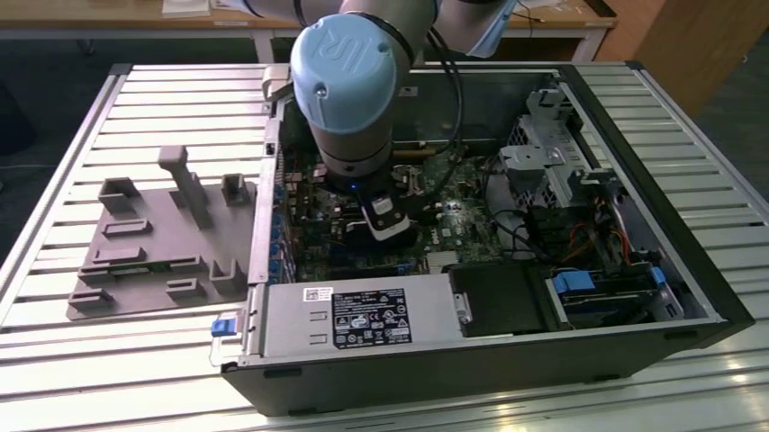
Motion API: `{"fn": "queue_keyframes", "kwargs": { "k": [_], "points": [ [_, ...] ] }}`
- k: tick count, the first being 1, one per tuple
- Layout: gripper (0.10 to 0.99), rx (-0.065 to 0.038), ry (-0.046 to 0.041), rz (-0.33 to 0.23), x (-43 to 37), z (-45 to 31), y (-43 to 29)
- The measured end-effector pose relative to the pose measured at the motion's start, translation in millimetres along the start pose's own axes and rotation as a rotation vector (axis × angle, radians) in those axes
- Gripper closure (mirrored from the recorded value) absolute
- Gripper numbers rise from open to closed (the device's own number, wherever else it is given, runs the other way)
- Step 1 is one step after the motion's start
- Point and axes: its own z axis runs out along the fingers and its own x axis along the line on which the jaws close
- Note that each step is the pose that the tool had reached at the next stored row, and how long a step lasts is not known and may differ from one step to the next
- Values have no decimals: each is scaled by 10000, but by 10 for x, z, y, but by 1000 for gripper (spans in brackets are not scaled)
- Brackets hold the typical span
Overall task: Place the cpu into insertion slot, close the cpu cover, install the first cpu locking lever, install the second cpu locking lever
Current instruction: 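Install the second cpu locking lever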
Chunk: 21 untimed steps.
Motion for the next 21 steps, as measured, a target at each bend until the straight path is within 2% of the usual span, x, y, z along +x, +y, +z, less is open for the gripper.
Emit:
{"fn": "queue_keyframes", "kwargs": {
  "k": [10,17,21],
  "points": [
    [984,17,-3,-2,9,-7,9],
    [984,26,-5,-4,6,-149,69],
    [984,66,-17,-9,4,-238,107]
  ]
}}
